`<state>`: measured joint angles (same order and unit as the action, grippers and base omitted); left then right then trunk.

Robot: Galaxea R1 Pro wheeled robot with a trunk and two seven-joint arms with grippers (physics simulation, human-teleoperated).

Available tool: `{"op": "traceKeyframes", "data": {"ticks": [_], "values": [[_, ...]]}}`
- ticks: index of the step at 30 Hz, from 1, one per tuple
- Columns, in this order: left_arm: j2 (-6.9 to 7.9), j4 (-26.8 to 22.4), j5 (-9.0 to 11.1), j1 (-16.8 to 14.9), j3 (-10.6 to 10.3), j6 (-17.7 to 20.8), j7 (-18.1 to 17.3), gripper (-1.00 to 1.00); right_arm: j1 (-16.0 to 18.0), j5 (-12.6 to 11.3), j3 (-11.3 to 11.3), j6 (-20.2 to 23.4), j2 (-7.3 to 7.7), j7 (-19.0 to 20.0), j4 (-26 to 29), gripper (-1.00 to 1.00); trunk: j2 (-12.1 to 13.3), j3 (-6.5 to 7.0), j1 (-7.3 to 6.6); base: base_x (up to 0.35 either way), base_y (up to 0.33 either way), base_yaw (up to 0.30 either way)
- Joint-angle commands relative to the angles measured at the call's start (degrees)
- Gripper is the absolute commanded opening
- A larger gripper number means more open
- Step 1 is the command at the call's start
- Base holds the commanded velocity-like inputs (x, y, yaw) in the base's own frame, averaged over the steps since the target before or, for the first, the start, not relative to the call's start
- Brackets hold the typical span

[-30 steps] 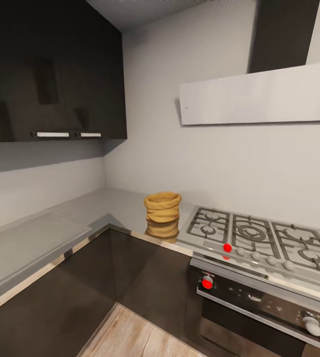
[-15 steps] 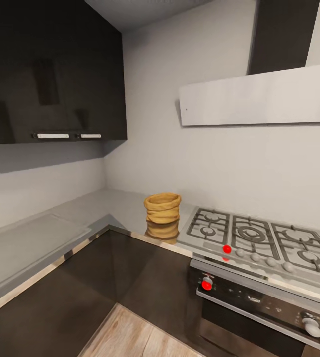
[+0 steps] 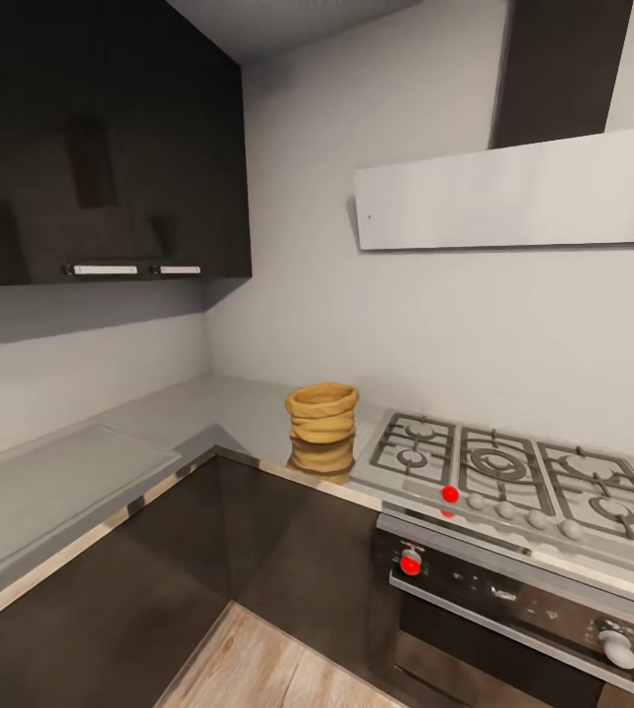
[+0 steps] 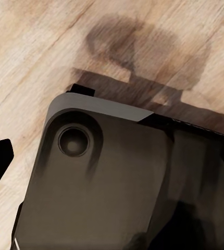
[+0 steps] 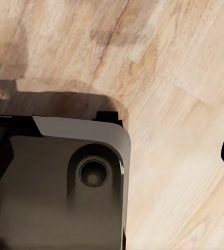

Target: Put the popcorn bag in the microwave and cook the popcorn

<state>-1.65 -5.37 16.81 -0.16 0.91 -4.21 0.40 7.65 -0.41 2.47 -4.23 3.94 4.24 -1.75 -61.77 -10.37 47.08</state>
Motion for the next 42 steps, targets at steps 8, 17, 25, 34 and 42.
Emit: {"op": "traceKeyframes", "data": {"ticks": [8,17,25,34,42], "values": [[-0.01,0.24,0.24,-0.02,0.12,-0.09,0.04,1.00,0.08,2.63,0.75,-0.67,0.10,0.33,0.47,1.00,-0.05,-0.07,0.01,0.000,0.000,0.000],[-0.04,0.27,0.24,-0.02,0.10,-0.10,0.04,1.00,0.08,9.52,0.73,9.84,0.01,1.45,22.43,1.00,-0.05,-0.07,0.01,0.000,0.000,0.000],[-0.05,0.27,-0.02,-0.02,0.06,-0.10,0.04,1.00,-0.11,14.12,10.60,45.37,0.12,11.86,61.93,1.00,-0.05,-0.07,0.01,0.000,0.000,0.000],[-0.10,0.27,-0.29,-0.02,-0.03,-0.09,0.04,1.00,10.84,13.98,14.62,58.71,-6.72,16.21,63.37,1.00,-0.05,-0.07,0.01,0.000,0.000,0.000],[-0.10,0.27,-0.29,-0.02,-0.03,-0.14,0.04,1.00,23.24,14.08,14.67,64.23,-13.94,16.90,63.18,1.00,-0.05,-0.07,0.01,0.000,0.000,0.000]]}}
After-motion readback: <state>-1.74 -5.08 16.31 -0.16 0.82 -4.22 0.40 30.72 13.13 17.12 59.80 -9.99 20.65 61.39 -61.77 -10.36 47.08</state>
